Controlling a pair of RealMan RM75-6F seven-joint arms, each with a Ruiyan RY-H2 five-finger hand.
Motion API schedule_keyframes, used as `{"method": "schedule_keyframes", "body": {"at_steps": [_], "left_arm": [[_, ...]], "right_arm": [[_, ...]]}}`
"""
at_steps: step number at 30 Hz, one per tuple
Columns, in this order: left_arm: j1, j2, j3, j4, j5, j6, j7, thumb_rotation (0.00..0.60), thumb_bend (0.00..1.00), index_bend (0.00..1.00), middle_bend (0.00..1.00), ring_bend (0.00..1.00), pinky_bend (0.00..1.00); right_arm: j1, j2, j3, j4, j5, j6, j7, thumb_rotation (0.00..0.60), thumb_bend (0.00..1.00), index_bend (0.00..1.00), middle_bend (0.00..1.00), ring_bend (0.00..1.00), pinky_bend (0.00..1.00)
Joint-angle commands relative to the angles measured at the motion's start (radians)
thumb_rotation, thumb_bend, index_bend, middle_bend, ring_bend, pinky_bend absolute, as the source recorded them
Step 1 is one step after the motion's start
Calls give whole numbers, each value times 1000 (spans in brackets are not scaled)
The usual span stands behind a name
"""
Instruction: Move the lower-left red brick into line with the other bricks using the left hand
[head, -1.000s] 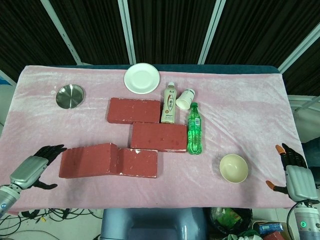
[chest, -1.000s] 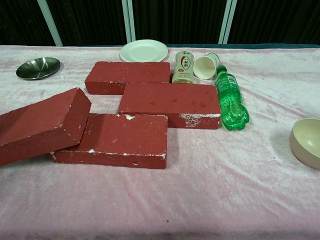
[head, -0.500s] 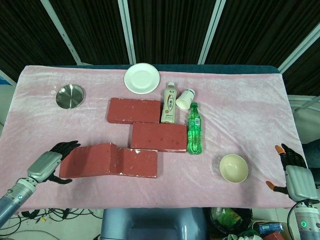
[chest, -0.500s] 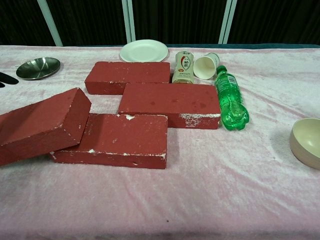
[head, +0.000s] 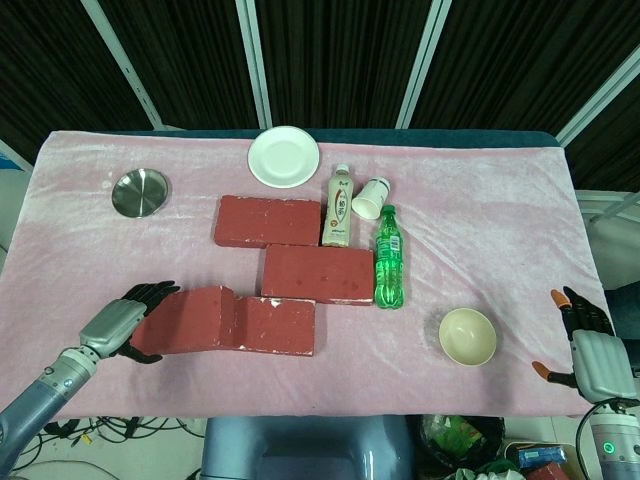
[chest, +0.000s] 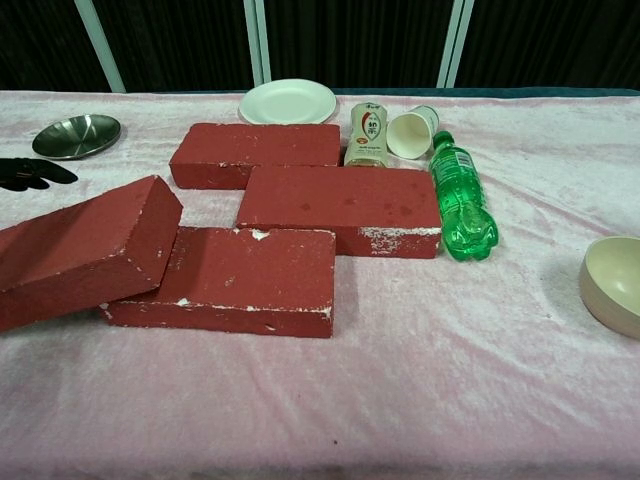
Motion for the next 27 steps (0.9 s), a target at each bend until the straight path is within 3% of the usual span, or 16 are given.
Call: {"method": "schedule_keyframes", "body": {"at_steps": [1,15,23,27], "left_arm": [[-7,-13,-7,9,-17,-12,11,600,0,0,0,0,0],[-13,-60,-16,40,-50,-25,63,600,0,0,3,0,0],[-11,-72,-18,49,-69,-22,102,600,1,21,93,0,0],[-7,-81,-24,54,-79,-10,125,600,121,105,175,0,18]], "right_arm": [[0,0,0,0,1,-1,1,600,45,0,0,0,78],[2,3,0,-3,7,-6,0,600,46,0,0,0,78],[2,4,1,-5,11,-8,-1,600,48,0,0,0,78],[3,4,1,-7,13,-10,-1,600,48,0,0,0,78]]}}
